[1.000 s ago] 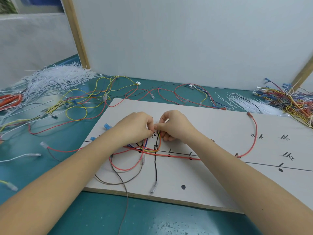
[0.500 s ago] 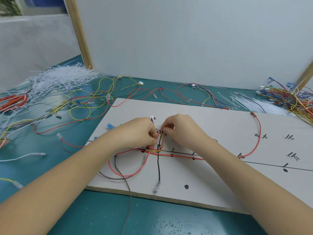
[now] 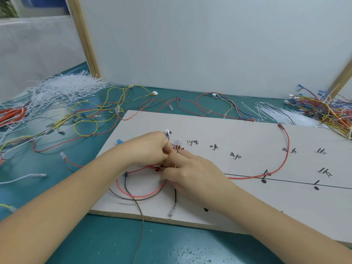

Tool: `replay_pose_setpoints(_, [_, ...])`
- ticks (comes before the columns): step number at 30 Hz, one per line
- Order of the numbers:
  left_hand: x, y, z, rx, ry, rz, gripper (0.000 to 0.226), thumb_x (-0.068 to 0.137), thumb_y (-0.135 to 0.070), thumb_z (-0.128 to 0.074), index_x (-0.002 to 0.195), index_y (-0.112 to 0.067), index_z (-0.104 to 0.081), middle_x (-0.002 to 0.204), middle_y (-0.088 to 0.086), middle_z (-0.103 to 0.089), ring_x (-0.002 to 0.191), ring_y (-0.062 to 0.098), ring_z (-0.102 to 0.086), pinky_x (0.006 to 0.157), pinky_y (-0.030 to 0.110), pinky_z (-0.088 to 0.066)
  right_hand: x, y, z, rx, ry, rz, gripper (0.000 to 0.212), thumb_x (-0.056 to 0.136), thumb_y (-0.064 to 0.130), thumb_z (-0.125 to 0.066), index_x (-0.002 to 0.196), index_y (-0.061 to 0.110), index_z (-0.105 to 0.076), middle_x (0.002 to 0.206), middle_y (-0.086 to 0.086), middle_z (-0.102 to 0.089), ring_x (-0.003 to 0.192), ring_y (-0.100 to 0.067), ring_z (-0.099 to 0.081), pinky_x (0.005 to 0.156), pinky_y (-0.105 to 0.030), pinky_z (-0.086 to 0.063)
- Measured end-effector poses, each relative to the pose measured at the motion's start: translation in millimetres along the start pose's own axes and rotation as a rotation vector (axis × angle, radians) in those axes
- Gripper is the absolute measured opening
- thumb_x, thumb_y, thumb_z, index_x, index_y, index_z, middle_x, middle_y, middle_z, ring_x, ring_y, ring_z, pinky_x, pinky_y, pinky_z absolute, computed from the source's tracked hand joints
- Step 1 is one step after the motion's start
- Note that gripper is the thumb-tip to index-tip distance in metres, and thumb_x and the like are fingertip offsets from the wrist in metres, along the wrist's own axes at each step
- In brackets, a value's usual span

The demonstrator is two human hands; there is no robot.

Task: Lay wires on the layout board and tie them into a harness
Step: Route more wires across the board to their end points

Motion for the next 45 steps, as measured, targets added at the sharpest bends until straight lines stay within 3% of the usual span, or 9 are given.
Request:
replay_pose_setpoints(3, [0, 0, 0, -0.005, -0.016, -0.011, 0.022, 0.078, -0.006, -0.057, 0.074, -0.02, -0.073, 0.05, -0.005, -0.055, 0.047, 0.003, -0.041, 0.048, 0.016, -0.037, -4, -1, 5, 0.067, -0.001, 0.02, 0.004, 0.078, 0.005, -0.063, 0.08, 0.007, -0.066, 0.091, -0.01, -0.064, 0.082, -0.028, -0.058, 0.054, -0.035, -0.052])
replay_pose_setpoints(7, [4, 5, 0, -0.001, -0.047, -0.026, 0.014, 0.079, -0.011, -0.066, 0.089, -0.014, -0.075, 0.078, 0.008, -0.071, 0.061, 0.007, -0.052, 0.065, 0.026, -0.048, -17, -5, 3, 0.157, 0.061, 0.013, 0.014, 0.087, 0.011, -0.05, 0.093, 0.009, -0.063, 0.097, -0.005, -0.062, 0.093, -0.027, -0.053, 0.073, -0.04, -0.048])
replay_pose_setpoints(12, [5, 4, 4, 0.174, -0.1, -0.068, 0.017, 0.077, -0.023, -0.073, 0.094, -0.02, -0.07, 0.08, -0.009, -0.067, 0.06, -0.004, -0.051, 0.057, 0.006, -0.037, -39, -21, 11, 0.269, 0.044, -0.074, 0.021, 0.085, 0.017, -0.044, 0.099, 0.013, -0.06, 0.09, -0.001, -0.065, 0.091, -0.019, -0.055, 0.073, -0.038, -0.047])
replay_pose_setpoints(16, [3, 3, 7, 0.278, -0.109, -0.13, 0.019, 0.078, -0.032, -0.072, 0.095, -0.025, -0.067, 0.084, -0.013, -0.062, 0.067, -0.008, -0.049, 0.059, 0.006, -0.035, -48, -29, 7, 0.311, 0.07, -0.109, 0.016, 0.092, 0.021, -0.044, 0.101, 0.018, -0.057, 0.094, 0.001, -0.063, 0.092, -0.016, -0.055, 0.076, -0.038, -0.046])
replay_pose_setpoints(23, [-5, -13, 0, 0.417, -0.118, -0.285, 0.019, 0.084, -0.019, -0.061, 0.1, -0.028, -0.063, 0.085, -0.017, -0.05, 0.078, 0.004, -0.046, 0.079, 0.03, -0.044, -51, -37, 10, 0.274, 0.067, -0.112, 0.012, 0.091, 0.018, -0.044, 0.096, 0.019, -0.055, 0.084, 0.009, -0.056, 0.084, -0.009, -0.046, 0.07, -0.036, -0.046])
replay_pose_setpoints(28, [-11, -21, -9, 0.412, 0.006, -0.408, 0.017, 0.086, -0.032, -0.064, 0.103, -0.029, -0.062, 0.088, -0.019, -0.046, 0.081, -0.009, -0.044, 0.073, 0.005, -0.032, -48, -43, 13, 0.249, 0.081, -0.073, 0.02, 0.083, 0.003, -0.046, 0.093, 0.018, -0.054, 0.08, 0.016, -0.045, 0.081, -0.002, -0.036, 0.067, -0.025, -0.037])
replay_pose_setpoints(33, [-7, -27, -12, 0.409, -0.076, -0.461, 0.01, 0.085, -0.023, -0.064, 0.091, -0.019, -0.07, 0.086, -0.009, -0.056, 0.088, 0.008, -0.05, 0.082, 0.022, -0.038, -51, -55, 19, 0.319, 0.13, -0.046, 0.024, 0.076, -0.006, -0.048, 0.077, 0.017, -0.052, 0.074, 0.01, -0.049, 0.078, -0.003, -0.04, 0.067, -0.017, -0.036])
replay_pose_setpoints(40, [3, -27, -11, 0.313, -0.058, -0.373, 0.004, 0.08, -0.023, -0.071, 0.08, -0.02, -0.073, 0.076, -0.009, -0.063, 0.082, 0.007, -0.053, 0.081, 0.035, -0.045, -69, -80, 23, 0.607, 0.061, -0.196, 0.019, 0.078, 0.005, -0.051, 0.067, 0.021, -0.053, 0.085, 0.017, -0.068, 0.096, 0.002, -0.063, 0.085, -0.022, -0.046])
replay_pose_setpoints(45, [8, -23, -11, 0.236, -0.023, -0.263, 0.008, 0.077, -0.022, -0.073, 0.072, -0.028, -0.069, 0.071, -0.014, -0.063, 0.076, 0.004, -0.056, 0.069, 0.024, -0.046, -71, -79, 24, 0.734, 0.103, -0.183, 0.028, 0.075, 0.002, -0.056, 0.069, 0.029, -0.055, 0.092, 0.019, -0.068, 0.103, -0.008, -0.063, 0.088, -0.018, -0.044])
Point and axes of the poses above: each hand's wrist, its own x-axis towards the middle knuckle, its own z-axis out of the back of the hand, y = z × x, the point moved 6 cm from there along x, towards the middle knuckle
